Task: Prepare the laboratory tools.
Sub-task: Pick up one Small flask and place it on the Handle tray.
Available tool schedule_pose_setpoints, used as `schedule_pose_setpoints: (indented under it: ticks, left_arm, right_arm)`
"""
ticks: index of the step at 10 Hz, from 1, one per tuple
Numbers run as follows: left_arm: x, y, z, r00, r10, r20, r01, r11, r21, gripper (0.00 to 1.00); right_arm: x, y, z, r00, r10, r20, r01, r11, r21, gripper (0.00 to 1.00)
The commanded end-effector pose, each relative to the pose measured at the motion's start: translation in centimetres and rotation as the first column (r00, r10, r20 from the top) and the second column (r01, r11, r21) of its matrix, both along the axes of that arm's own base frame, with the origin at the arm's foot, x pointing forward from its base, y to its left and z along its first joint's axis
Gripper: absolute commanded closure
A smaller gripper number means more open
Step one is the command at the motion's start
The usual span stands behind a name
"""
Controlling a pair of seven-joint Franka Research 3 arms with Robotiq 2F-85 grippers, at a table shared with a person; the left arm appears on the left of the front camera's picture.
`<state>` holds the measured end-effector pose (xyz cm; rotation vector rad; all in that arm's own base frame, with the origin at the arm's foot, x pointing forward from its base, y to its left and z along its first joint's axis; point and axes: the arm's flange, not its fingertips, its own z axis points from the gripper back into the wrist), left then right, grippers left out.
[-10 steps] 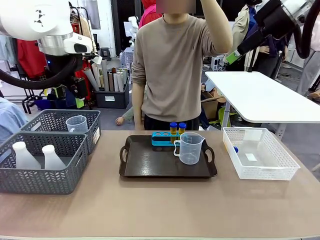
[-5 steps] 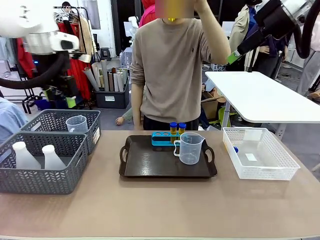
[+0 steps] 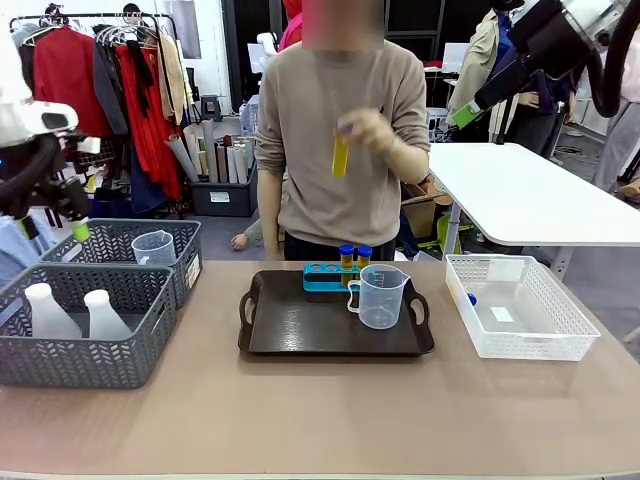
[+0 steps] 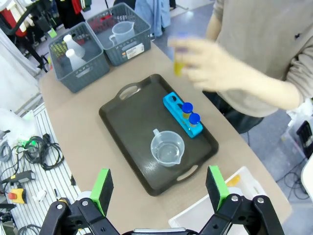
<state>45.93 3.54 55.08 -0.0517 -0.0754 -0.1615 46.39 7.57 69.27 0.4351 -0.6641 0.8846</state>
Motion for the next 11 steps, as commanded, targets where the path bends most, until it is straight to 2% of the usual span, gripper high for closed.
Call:
schedule_pose_setpoints:
  ticks: [1,3,6,7,9,11]
  left_arm:
    - [0.4,2.1,-2.7,0.998,0.07,0.001,-0.07,0.997,0.015,0.0]
    - [0.2,4.0,-5.4,0.991,0.131,0.016,-0.131,0.991,-0.004,0.0]
    - [0.1,5.2,-7.6,0.99,0.141,0.018,-0.141,0.99,0.025,0.0]
    - [0.5,4.9,-7.9,0.992,0.126,0.009,-0.126,0.991,0.047,0.0]
    - [0.5,5.3,-7.2,0.992,0.122,0.005,-0.122,0.992,0.001,0.0]
    - [0.6,4.5,-8.1,0.996,0.088,-0.022,-0.088,0.996,-0.002,0.0]
  right_arm:
    - [0.0,-0.1,0.2,1.0,0.007,0.0,-0.007,1.0,0.006,0.0]
    - [0.0,-0.1,0.2,1.0,0.007,0.0,-0.007,1.0,0.006,0.0]
    - [0.0,-0.1,0.2,1.0,0.007,0.0,-0.007,1.0,0.006,0.0]
    - [0.0,-0.1,0.2,1.0,0.007,0.0,-0.007,1.0,0.006,0.0]
    - [0.0,-0.1,0.2,1.0,0.007,0.0,-0.007,1.0,0.006,0.0]
    - [0.0,-0.1,0.2,1.0,0.007,0.0,-0.007,1.0,0.006,0.0]
